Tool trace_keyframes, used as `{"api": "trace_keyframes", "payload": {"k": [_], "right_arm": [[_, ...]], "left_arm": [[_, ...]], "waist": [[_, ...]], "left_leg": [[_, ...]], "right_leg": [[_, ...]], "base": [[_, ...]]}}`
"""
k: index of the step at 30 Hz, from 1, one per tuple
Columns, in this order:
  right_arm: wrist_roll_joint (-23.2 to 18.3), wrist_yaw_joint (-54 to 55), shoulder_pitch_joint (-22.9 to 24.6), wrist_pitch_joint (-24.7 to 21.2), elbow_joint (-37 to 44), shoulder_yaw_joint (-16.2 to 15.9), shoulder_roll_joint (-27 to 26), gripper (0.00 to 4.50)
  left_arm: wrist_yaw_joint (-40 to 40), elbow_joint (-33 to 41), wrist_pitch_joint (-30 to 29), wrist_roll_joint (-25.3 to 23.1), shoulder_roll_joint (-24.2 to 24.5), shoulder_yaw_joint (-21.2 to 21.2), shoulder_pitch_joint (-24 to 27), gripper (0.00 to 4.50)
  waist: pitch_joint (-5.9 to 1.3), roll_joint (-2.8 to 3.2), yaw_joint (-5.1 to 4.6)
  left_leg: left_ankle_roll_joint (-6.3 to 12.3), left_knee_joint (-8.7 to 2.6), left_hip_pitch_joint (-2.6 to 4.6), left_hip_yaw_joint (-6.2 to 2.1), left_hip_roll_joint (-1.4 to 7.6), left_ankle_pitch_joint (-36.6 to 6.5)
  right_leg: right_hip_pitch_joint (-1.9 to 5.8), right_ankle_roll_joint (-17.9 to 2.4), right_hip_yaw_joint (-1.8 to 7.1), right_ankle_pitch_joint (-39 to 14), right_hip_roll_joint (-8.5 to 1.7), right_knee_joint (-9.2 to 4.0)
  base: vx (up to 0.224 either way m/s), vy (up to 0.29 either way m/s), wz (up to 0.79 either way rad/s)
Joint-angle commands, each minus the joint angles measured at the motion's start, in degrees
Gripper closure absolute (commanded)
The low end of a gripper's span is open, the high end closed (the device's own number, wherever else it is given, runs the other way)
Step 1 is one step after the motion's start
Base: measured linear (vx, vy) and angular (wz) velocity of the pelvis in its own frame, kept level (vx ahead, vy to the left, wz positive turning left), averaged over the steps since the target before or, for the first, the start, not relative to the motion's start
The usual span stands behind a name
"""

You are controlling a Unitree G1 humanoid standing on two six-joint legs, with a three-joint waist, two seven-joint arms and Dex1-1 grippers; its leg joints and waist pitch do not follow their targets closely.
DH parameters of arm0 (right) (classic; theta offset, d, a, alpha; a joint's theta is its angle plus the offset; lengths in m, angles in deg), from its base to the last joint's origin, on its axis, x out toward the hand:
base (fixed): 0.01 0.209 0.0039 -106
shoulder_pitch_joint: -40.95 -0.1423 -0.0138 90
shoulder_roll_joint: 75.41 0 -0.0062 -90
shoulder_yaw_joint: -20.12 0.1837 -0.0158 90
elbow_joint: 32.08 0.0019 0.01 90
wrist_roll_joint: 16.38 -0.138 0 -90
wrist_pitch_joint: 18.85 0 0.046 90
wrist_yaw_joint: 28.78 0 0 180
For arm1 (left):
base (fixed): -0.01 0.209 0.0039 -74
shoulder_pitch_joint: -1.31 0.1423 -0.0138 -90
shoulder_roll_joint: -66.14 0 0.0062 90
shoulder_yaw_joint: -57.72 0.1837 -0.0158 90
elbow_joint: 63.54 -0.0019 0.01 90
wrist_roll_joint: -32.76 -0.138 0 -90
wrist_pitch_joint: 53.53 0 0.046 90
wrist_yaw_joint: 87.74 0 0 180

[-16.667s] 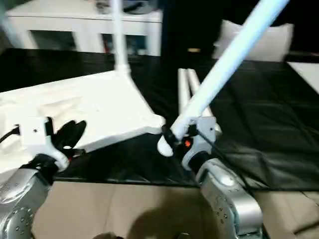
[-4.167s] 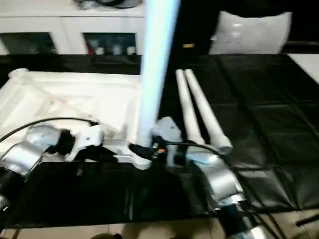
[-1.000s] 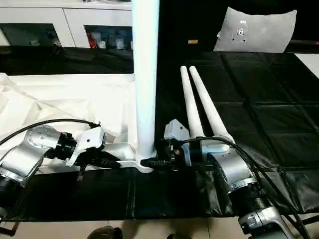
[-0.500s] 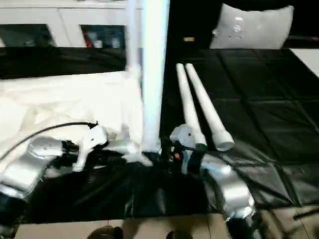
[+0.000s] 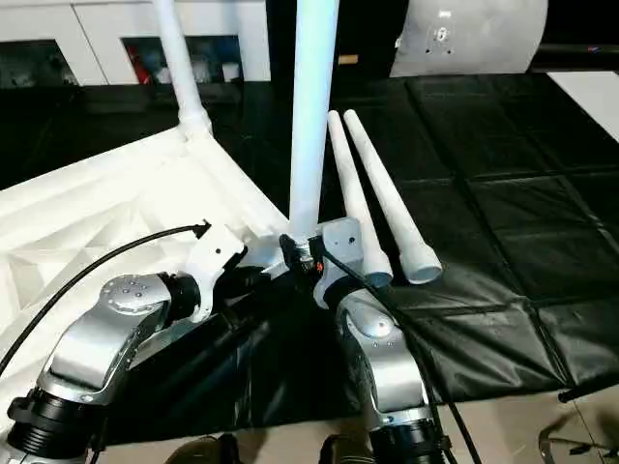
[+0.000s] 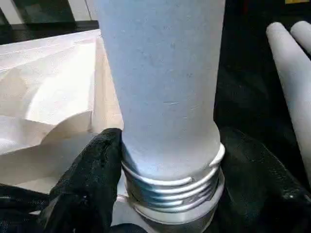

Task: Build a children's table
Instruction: Rotate leg to tighten

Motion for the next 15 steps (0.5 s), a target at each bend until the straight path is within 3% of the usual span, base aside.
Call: {"api": "trace_keyframes", "payload": {"k": [1, 2, 3, 4, 6, 7, 9, 11, 14, 15], "right_arm": [[-1.1, -4.7, 1.8, -2.1, -3.7, -7.6, -0.7, 1.02], [-1.6, -5.4, 1.8, -2.0, -3.4, -6.5, 0.3, 0.87], [-2.1, -6.3, 1.8, -1.5, -2.6, -5.2, 1.5, 0.72], [-3.1, -8.0, 1.8, -1.3, -1.7, -3.9, 2.9, 0.64], [-3.8, -9.6, 1.8, -1.0, -1.0, -2.9, 4.3, 0.57], [-4.3, -11.5, 1.8, 0.0, -0.5, -2.3, 5.6, 0.35], [-6.1, -16.1, 1.8, 0.7, 1.0, -1.6, 8.5, 0.35], [-7.8, -19.9, 1.8, 1.4, 2.2, -1.0, 11.1, 0.07], [-9.6, -25.5, 1.4, 2.1, 3.8, -0.8, 15.1, 0.03], [-11.2, -30.8, 0.6, 1.7, 4.5, -0.7, 18.7, 0.03]], "left_arm": [[0.5, -0.3, 2.1, 1.3, -1.3, 2.8, -1.1, 4.5], [1.5, -0.3, 2.5, 1.6, -0.5, 2.5, -1.0, 4.5], [2.5, -0.5, 3.0, 1.4, 0.7, 2.1, -0.8, 4.5], [3.7, -0.9, 3.6, 1.5, 1.9, 1.6, -0.7, 4.5], [4.5, -1.3, 4.1, 1.6, 3.1, 1.3, -0.7, 4.5], [5.2, -1.9, 4.9, 1.7, 4.4, 1.2, -0.7, 4.5], [7.2, -3.3, 6.7, 2.1, 6.5, 0.9, -0.7, 4.5], [9.4, -4.4, 9.1, 2.7, 8.1, 0.6, -0.7, 4.5], [13.6, -5.5, 12.3, 3.7, 10.4, 0.5, -0.9, 4.5], [17.4, -6.5, 15.0, 3.6, 13.2, 1.4, -1.2, 4.5]], "waist": [[-2.83, -0.14, 0.04], [-2.8, -0.12, 0.06], [-2.74, -0.1, 0.14], [-3.37, -0.36, 0.07], [-3.5, -0.13, 0.18], [-4.02, -0.11, 0.27], [-4.25, -0.27, 0.14], [-4.24, -0.29, 0.32], [-4.39, -0.33, 0.53], [-4.36, -0.47, 0.68]], "left_leg": [[3.16, -3.56, 0.37, -1.59, 4.08, -7.5], [3.96, -3.38, -0.06, -1.58, 3.91, -5.1], [4.39, -3.33, -0.04, -1.55, 3.88, -4.8], [5.13, -3.03, -0.05, -1.52, 3.86, -4.1], [5.91, -2.87, -0.07, -1.47, 3.94, -3.8], [6.28, -2.51, -0.07, -1.45, 3.97, -2.6], [7.21, -2.33, -0.14, -1.44, 3.93, -1.7], [7.65, -2.12, -0.18, -1.33, 4.01, -2.2], [7.06, -1.98, -0.05, -1.34, 4.1, -4.1], [6.9, -1.92, 0.01, -1.28, 4.09, -5.0]], "right_leg": [[1.88, -10.5, 3.36, -4.0, -4.95, -3.79], [2.24, -11.5, 3.25, -0.3, -5.0, -3.38], [2.23, -11.8, 3.19, 0.4, -4.99, -3.39], [2.82, -12.4, 3.12, 1.6, -5.06, -3.06], [2.84, -13.1, 3.04, 1.9, -5.1, -2.99], [2.95, -13.8, 2.98, 3.8, -5.09, -2.59], [3.16, -14.5, 2.83, 5.7, -4.91, -2.29], [3.14, -15.3, 2.84, 5.0, -5.03, -2.3], [3.12, -15.3, 2.86, 1.0, -5.06, -2.3], [3.07, -15.1, 2.92, -0.5, -5.09, -2.44]], "base": [[0.0, 0.0, 0.0], [0.0, 0.0, 0.0], [0.0, 0.0, 0.0], [0.0, 0.0, 0.0], [0.0, 0.0, 0.0], [0.0, 0.0, 0.0], [0.0, 0.0, 0.0], [0.0, 0.0, 0.0], [0.0, 0.0, 0.0], [0.0, 0.0, 0.0]]}}
